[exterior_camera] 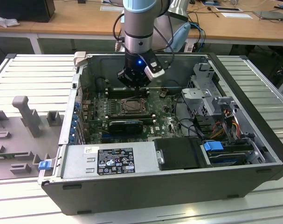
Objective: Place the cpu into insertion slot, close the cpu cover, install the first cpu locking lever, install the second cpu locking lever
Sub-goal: 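Install the first cpu locking lever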
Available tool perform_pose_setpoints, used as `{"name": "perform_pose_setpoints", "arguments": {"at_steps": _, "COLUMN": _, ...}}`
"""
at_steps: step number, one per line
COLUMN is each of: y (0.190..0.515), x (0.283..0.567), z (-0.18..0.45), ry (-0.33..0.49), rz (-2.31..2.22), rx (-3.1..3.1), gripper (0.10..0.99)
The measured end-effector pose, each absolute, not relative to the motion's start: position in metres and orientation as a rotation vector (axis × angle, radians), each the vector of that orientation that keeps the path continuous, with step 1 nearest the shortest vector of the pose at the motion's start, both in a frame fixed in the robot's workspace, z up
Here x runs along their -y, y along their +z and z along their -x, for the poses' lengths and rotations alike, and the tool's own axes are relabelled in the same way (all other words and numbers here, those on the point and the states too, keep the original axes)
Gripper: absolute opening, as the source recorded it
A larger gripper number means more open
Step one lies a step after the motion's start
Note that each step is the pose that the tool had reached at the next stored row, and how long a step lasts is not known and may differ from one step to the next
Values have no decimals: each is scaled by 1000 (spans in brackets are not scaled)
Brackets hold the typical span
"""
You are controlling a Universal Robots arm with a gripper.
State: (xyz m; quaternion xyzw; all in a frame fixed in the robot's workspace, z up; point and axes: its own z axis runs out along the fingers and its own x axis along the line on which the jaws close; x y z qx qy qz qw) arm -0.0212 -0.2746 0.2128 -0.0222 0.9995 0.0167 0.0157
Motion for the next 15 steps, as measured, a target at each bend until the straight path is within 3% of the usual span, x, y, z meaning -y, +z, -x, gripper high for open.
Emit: {"name": "perform_pose_setpoints", "arguments": {"at_steps": 15, "y": 212, "x": 275, "z": 20, "ry": 51, "rz": 53, "rx": -3118, "gripper": 106}}
